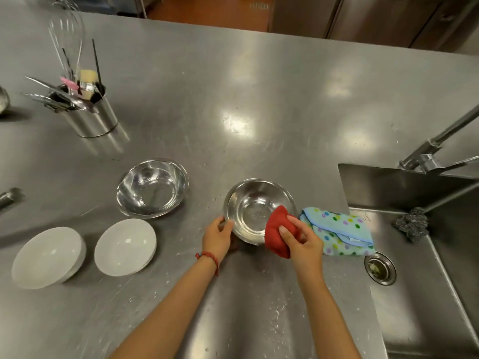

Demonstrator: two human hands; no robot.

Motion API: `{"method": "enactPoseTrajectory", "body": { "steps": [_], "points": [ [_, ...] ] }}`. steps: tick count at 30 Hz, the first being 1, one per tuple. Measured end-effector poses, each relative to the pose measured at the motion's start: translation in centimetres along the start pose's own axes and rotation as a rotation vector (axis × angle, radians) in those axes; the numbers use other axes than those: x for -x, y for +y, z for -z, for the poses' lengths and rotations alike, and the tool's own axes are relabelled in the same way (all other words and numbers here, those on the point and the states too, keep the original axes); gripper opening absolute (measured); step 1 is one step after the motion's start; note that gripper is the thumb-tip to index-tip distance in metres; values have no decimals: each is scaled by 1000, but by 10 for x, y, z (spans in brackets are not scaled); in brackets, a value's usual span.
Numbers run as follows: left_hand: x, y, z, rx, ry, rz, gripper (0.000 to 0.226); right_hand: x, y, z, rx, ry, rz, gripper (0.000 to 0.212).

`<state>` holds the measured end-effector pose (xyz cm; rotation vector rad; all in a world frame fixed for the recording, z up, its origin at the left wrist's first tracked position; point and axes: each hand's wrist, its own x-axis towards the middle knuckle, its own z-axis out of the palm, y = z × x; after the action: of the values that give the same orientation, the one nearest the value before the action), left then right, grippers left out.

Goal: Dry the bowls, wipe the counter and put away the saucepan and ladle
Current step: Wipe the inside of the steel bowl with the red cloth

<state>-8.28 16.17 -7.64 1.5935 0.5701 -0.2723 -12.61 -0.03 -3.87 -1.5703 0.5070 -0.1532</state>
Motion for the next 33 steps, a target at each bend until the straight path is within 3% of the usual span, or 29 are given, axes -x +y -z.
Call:
{"method": "enactPoseTrajectory", "body": {
  "steps": [5, 7, 14, 20, 24, 28, 30, 33],
  "points": [
    [-15, -2, -7, -60, 27, -44, 19, -39, -1, -22, 235, -92, 14, 30],
    [-17, 0, -8, 9, 14, -46, 11, -56, 0, -34, 349, -121, 35, 32],
    [-19, 0, -8, 268, -74, 81, 15, -85, 14, -57, 915, -177, 101, 36],
    [-20, 3, -5, 292, -90, 115, 18, -71, 18, -65, 767, -512, 110, 34],
    [-19, 5, -6, 311, -84, 109, 23, -74, 20, -75, 833, -324, 193, 33],
    [-17, 5, -9, 319, -67, 126, 22, -84, 20, -75, 1160, -102, 281, 32],
    [-18, 5, -8, 321, -67, 137, 21, -84, 20, -73, 1165, -139, 270, 33],
    [-19, 6, -8, 330, -79, 153, 16, -79, 18, -72, 921, -398, 187, 32]
  ]
}}
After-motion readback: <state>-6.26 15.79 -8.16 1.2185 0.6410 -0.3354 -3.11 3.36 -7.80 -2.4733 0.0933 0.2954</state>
